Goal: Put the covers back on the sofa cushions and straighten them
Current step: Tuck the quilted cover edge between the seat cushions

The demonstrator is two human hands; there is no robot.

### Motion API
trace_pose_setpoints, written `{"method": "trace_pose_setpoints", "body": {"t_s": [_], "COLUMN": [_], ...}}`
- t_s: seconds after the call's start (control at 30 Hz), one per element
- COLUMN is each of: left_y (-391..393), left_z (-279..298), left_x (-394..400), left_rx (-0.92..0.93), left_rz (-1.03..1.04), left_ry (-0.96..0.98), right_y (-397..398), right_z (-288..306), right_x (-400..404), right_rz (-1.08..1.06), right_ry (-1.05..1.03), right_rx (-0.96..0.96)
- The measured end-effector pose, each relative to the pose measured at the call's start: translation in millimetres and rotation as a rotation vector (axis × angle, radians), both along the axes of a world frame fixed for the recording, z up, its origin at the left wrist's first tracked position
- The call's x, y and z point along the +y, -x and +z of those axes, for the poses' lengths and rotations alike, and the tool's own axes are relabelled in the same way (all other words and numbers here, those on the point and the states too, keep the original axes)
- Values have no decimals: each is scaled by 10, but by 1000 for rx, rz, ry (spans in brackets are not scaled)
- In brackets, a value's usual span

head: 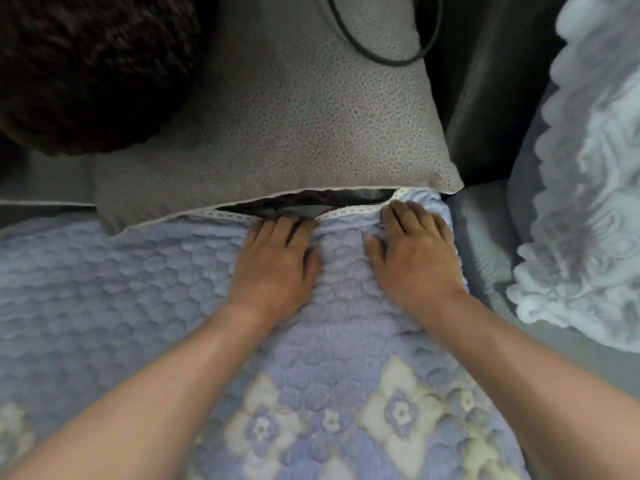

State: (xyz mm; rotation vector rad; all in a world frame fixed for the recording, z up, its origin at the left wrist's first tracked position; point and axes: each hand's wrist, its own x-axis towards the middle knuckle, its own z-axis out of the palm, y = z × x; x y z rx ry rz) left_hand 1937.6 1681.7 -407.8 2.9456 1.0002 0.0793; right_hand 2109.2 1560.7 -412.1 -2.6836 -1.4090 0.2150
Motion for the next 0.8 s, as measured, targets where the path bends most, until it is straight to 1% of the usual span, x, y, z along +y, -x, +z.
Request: {"method": "trace_pose_setpoints", "body": {"t_s": [0.07,0.13,0.23,0.27,0.37,0.43,0.5,0.57,0.63,0.67,0.73,0.8], "left_y": [-64,-233,-446,-423,-142,75,171,115,15,-44,-53,97], "left_z": [-20,-37,41,36,-14,-42,-69,-96,-134,-149,-148,-111], "left_x": [102,233,347,308,65,7,181,474,698,784,891,811], "left_rx": [66,83,-109,-135,-62,-14,86,218,271,269,203,124], "left_rz": [96,186,276,282,255,288,387,425,435,436,421,320], "left_ry": [84,86,13,-18,-24,63,171,197,233,276,312,265], "right_y": [-66,-125,-178,-203,-347,-419,-361,-256,-179,-149,12,358], "right_z": [16,-6,-82,-98,-83,-63,-56,-82,-103,-98,-62,-3], "right_x": [114,246,406,458,545,530,420,270,164,147,174,194], "right_rz": [30,10,-66,-88,-154,-195,-222,-220,-235,-256,-275,-181], "right_ry": [97,151,145,145,146,118,94,118,143,143,141,113], "right_rx": [43,141,235,246,214,198,211,241,258,240,165,113]}}
